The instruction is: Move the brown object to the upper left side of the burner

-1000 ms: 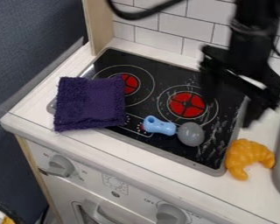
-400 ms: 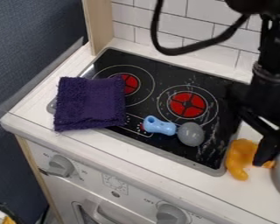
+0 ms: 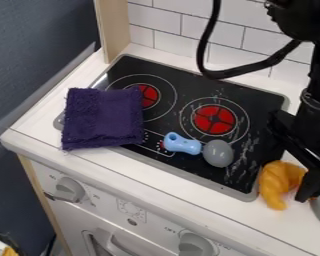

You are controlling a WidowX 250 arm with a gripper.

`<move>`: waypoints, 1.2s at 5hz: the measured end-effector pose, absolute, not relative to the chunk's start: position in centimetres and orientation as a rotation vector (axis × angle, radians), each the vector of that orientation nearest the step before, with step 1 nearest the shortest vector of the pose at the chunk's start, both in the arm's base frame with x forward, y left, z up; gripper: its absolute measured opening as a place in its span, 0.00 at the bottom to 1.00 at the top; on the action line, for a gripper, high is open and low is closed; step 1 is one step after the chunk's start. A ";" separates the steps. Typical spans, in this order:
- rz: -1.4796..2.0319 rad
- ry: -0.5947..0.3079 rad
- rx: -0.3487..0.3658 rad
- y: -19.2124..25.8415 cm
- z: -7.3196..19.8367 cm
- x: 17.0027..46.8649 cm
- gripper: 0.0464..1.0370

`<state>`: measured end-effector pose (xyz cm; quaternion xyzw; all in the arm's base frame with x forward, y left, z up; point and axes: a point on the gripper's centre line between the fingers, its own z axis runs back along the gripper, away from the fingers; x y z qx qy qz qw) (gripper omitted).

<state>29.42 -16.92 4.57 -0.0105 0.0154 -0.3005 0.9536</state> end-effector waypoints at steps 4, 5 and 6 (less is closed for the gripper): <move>-0.584 0.059 0.035 -16.4 4.5 29.4 0.59; -0.594 0.033 0.031 -16.4 6.3 29.3 0.59; -0.568 -0.009 0.032 -15.6 8.5 29.5 0.58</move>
